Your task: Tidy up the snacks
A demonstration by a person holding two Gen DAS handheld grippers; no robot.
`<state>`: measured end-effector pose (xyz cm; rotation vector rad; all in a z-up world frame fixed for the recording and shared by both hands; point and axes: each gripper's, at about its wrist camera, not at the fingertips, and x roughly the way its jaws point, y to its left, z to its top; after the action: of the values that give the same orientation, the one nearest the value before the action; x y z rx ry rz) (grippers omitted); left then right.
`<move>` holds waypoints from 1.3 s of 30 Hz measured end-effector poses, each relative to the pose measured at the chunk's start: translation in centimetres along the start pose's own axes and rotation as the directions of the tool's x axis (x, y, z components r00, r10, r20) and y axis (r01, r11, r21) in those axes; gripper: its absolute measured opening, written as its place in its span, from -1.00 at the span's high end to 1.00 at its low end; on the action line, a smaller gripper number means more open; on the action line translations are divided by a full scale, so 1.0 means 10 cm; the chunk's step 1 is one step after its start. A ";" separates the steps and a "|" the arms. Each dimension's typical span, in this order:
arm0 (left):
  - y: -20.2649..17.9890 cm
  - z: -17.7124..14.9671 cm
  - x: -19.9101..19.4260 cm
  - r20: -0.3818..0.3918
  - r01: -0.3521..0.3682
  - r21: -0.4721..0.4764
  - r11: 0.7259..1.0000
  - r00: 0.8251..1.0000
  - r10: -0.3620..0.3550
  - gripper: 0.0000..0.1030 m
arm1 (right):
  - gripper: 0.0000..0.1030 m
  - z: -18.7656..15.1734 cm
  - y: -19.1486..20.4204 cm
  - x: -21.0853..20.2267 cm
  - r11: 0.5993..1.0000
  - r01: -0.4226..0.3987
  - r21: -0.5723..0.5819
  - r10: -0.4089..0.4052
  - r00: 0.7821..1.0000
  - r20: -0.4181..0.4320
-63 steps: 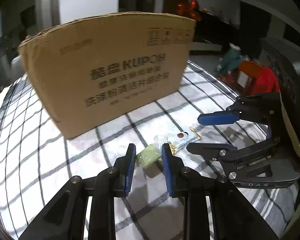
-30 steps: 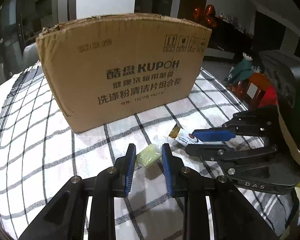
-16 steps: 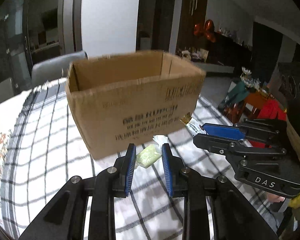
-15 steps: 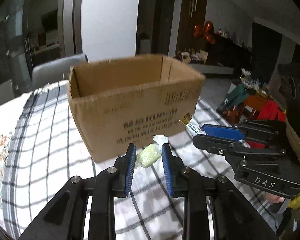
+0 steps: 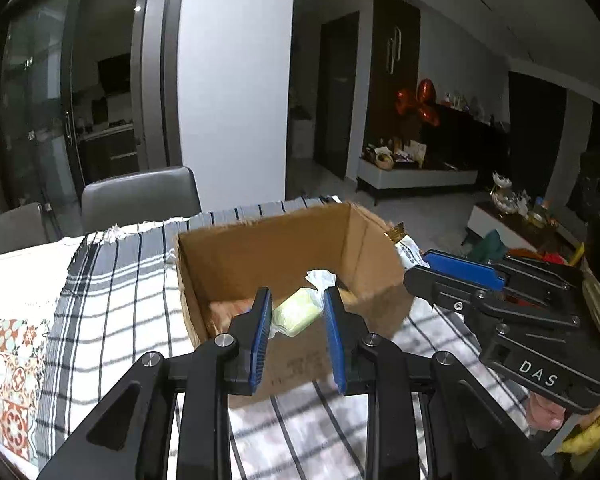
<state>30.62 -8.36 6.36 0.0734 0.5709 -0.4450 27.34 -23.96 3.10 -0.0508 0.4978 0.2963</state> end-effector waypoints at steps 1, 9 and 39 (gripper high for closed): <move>0.02 0.04 0.04 -0.007 0.004 -0.004 1.000 1.000 -0.004 0.48 | 0.60 0.04 -0.01 0.03 1.000 0.007 -0.003 -0.007 1.000 0.003; 0.13 0.26 0.40 -0.018 -0.043 -0.006 0.999 0.999 0.043 0.48 | 0.59 0.20 -0.19 0.29 0.998 0.058 0.009 -0.058 0.998 -0.013; -0.42 -0.71 -1.02 0.058 -0.194 0.046 0.980 0.980 0.191 -0.45 | -0.02 -0.64 0.32 -1.06 0.977 0.208 0.054 -0.209 0.978 0.023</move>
<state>17.63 -6.87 6.07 0.1645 0.4944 -0.2724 14.53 -24.50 2.63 -0.0486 0.4673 0.0785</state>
